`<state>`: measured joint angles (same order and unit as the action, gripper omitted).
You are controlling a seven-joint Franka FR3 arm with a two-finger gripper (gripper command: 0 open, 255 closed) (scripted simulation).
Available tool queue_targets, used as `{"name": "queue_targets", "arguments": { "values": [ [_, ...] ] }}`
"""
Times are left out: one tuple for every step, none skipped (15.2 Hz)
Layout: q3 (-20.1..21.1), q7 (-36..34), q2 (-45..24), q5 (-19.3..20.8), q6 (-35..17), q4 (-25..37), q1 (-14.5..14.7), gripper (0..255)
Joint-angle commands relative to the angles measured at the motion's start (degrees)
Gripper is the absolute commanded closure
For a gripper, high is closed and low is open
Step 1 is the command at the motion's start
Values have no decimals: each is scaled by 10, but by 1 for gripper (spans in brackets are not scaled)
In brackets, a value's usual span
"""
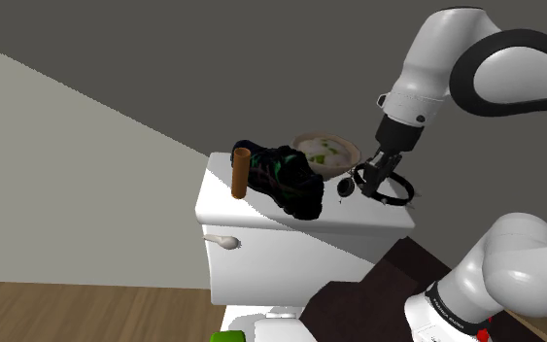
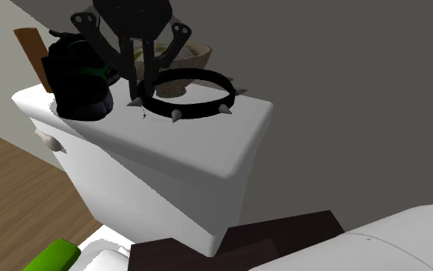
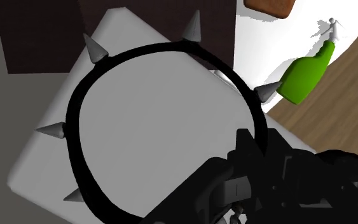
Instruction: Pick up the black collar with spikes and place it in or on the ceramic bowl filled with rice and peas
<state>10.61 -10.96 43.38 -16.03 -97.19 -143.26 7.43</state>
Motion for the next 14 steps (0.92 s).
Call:
{"name": "queue_targets", "arguments": {
  "values": [
    [-2,-3,-1,2,16,18,-1,255],
    [-3,-4,-1,3,23,26,-1,255],
    [-4,-6,-2,4,30,34,-2,255],
    [-5,-7,-3,5,38,42,-2,255],
    [-6,-8,-4,6,45,50,-2,255],
    [-7,-9,-5,7,52,59,-3,255],
    [-8,-10,-6,8,59,67,-3,255],
    [-8,-11,-8,9,66,76,-3,255],
    [-9,-13,-9,9,73,84,-3,255],
    [-10,-14,-11,10,80,93,-4,255],
    [-11,-15,-13,11,87,102,-4,255],
    [-12,-16,-14,12,94,110,-4,255],
    [-13,-17,-16,12,101,119,-4,255],
    [-13,-19,-18,13,108,128,-4,255]
  ]
}}
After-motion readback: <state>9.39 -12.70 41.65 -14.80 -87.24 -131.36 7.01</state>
